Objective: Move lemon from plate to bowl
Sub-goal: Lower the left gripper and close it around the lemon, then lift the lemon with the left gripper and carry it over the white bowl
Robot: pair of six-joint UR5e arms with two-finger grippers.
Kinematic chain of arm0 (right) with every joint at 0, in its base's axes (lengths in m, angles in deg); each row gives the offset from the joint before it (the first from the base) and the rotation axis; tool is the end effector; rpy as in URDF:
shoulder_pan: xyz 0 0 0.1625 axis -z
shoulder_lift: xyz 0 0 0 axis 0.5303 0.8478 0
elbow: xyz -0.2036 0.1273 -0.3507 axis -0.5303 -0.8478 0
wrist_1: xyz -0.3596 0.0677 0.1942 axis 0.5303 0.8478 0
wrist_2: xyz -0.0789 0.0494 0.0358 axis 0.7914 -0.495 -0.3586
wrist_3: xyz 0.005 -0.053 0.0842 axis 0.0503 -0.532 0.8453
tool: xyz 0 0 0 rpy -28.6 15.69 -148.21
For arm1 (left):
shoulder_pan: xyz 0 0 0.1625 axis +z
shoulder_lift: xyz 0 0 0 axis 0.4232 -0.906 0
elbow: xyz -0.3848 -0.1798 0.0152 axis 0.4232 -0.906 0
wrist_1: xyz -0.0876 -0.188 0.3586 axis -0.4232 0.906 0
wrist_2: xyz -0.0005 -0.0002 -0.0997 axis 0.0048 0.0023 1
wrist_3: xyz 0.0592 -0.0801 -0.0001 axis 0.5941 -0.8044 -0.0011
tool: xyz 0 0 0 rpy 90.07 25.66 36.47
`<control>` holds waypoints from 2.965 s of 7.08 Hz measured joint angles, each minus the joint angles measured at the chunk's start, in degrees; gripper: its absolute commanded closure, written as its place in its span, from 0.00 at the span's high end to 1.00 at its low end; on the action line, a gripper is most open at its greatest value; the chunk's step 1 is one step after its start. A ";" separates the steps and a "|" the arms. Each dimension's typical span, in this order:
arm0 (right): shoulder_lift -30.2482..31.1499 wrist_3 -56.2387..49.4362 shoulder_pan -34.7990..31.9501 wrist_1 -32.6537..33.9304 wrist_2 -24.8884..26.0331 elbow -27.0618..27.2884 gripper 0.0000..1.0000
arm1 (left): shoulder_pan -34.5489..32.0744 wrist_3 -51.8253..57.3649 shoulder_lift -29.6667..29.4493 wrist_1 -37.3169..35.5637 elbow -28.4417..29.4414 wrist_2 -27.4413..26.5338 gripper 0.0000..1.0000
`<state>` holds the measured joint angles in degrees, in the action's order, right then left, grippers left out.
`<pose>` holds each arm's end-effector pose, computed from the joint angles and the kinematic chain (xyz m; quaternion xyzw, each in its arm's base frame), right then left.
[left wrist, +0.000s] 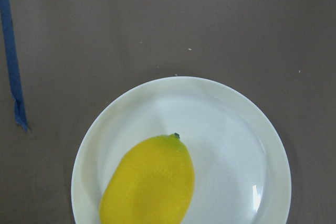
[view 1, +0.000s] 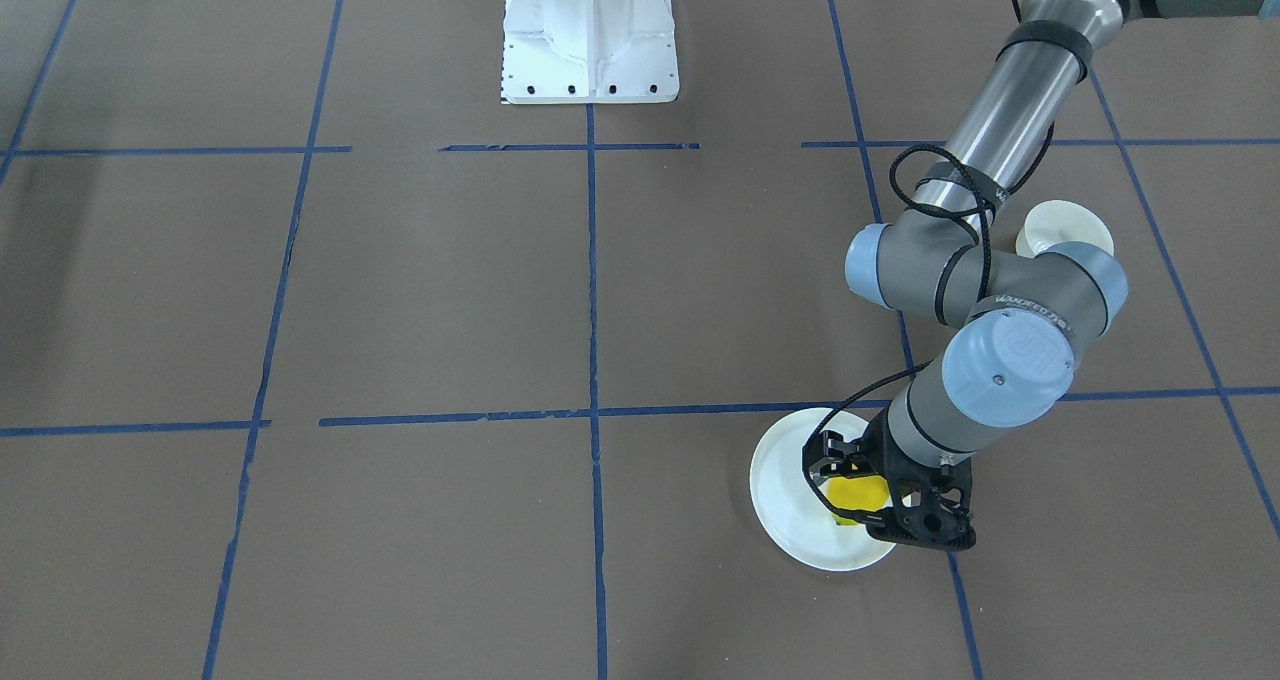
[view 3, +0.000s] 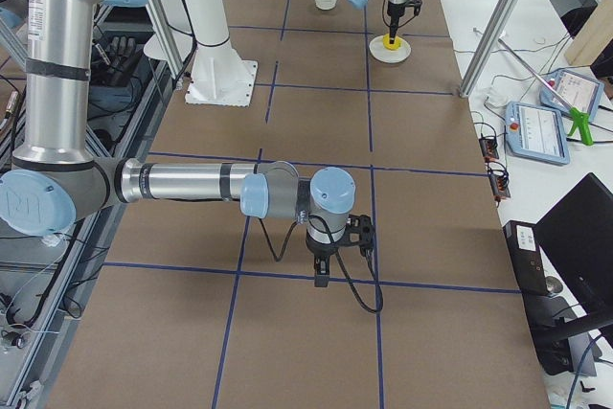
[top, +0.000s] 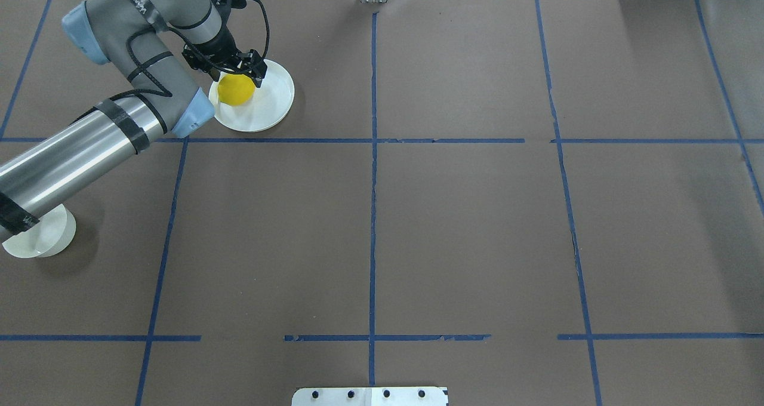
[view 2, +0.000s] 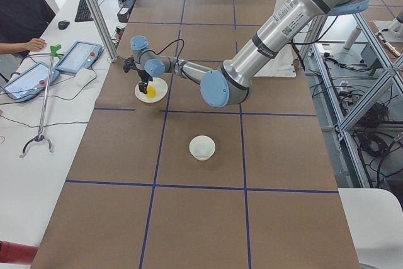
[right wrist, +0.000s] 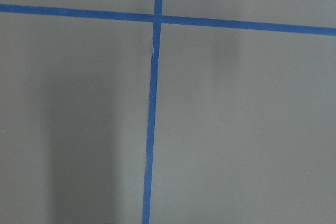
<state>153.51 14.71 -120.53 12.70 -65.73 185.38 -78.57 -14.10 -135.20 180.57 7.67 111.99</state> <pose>0.0572 -0.4323 0.6473 -0.0114 -0.3472 -0.0289 0.9373 0.4261 -0.7085 0.3618 0.0815 0.4077 0.0708 0.9067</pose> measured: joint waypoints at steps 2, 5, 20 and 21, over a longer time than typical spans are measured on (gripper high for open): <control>0.00 0.00 0.00 0.00 -0.01 0.00 1.00 | 0.00 0.37 -0.04 0.35 1.02 0.00 1.00; 0.00 0.00 0.00 0.00 0.02 0.00 1.00 | 0.39 0.23 -0.17 3.11 3.68 0.00 1.00; 0.00 0.00 0.00 0.00 0.02 0.00 1.00 | -6.42 -6.67 46.87 -5.23 -48.35 1.62 0.00; 0.00 0.00 0.00 0.00 0.02 0.00 1.00 | -6.27 -10.04 52.51 3.37 -47.83 1.10 0.00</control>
<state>153.51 14.71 -120.53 12.70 -65.72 185.38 -84.84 -24.14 -82.68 183.93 -40.16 113.10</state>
